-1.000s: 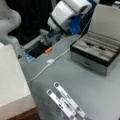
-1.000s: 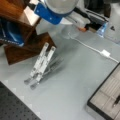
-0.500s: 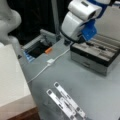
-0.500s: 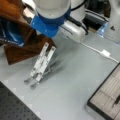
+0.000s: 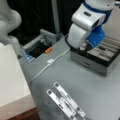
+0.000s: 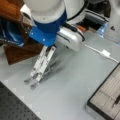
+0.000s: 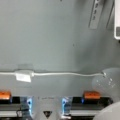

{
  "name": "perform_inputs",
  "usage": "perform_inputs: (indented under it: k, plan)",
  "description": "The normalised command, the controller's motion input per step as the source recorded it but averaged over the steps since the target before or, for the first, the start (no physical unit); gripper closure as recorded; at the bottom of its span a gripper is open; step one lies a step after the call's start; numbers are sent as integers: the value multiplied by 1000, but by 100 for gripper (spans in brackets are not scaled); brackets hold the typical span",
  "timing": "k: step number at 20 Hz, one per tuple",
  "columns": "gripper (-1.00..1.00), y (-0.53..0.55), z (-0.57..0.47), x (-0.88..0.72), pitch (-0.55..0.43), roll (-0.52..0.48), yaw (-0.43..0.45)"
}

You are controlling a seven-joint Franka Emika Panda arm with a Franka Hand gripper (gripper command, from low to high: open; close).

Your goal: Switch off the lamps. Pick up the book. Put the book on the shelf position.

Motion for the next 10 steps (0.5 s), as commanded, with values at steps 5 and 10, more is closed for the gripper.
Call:
perform_inputs:
  k: [5,10]
  plan:
    - [-100,-26,-297,-528,-382,244,-10]
    - [-100,44,-418,-749,-484,160,7]
